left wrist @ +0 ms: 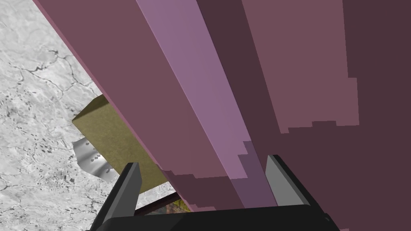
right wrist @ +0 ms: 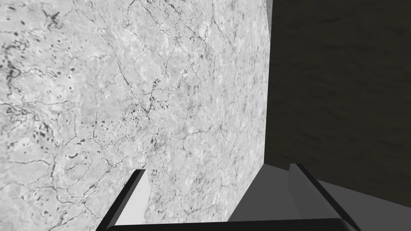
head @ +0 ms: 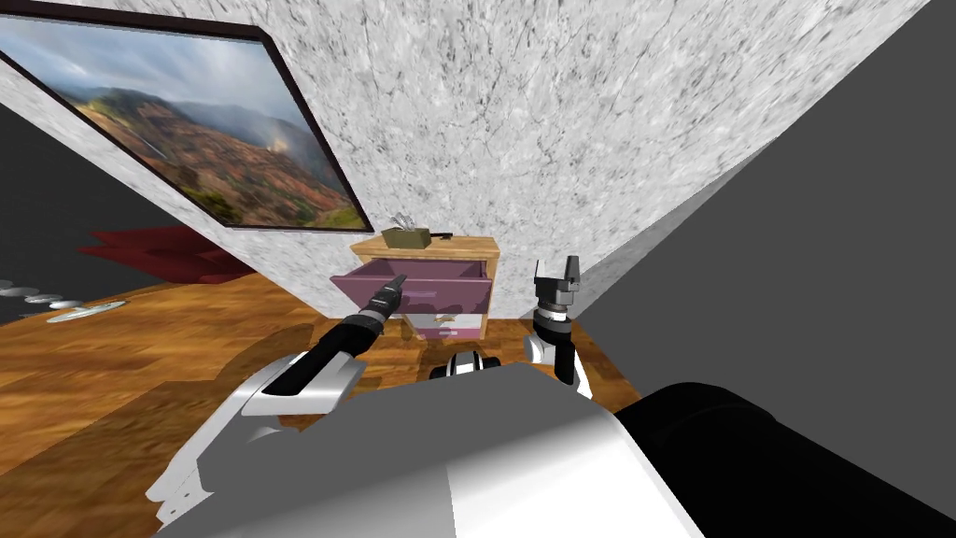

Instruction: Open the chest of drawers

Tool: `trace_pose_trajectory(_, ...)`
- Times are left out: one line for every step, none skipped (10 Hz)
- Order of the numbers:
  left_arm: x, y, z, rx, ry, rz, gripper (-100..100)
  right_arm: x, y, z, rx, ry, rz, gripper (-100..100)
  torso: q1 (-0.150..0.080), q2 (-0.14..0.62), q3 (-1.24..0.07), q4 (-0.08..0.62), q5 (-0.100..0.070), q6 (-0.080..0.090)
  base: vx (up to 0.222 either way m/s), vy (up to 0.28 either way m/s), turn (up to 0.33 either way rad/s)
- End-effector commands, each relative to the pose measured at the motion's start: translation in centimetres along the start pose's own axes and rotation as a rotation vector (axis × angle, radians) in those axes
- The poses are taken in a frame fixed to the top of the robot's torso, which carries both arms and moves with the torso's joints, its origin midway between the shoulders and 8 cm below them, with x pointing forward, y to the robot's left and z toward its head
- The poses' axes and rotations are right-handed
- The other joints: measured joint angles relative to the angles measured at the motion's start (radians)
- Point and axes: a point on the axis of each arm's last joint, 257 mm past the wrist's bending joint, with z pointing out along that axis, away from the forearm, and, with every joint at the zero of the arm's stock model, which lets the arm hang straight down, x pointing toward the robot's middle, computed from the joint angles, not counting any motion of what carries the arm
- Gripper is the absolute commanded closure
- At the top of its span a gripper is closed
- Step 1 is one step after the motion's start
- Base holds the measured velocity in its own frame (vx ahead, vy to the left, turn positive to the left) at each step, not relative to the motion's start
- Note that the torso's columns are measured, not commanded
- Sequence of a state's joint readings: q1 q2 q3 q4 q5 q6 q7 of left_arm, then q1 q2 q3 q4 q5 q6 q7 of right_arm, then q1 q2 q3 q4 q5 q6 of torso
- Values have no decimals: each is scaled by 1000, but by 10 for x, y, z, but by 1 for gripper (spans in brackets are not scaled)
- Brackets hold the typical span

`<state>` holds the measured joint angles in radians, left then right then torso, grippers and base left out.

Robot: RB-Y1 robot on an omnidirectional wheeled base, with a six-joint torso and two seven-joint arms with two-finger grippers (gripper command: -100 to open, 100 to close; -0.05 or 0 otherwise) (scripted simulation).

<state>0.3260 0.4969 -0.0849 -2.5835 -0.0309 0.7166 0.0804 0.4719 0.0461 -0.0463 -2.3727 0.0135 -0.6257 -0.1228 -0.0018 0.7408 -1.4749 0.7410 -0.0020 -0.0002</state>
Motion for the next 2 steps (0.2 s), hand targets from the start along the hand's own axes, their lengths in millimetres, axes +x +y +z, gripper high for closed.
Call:
trace_pose_trajectory(0,1,0,-3,1,-1,0,0,0,0,0,0,0,0,0,-1,-1,-1,0,0,0,0,0)
trace_pose_trajectory(0,2,0,-6,1,-1,0,0,0,0,0,0,0,0,0,-2,-1,-2,1,0,0,0,0)
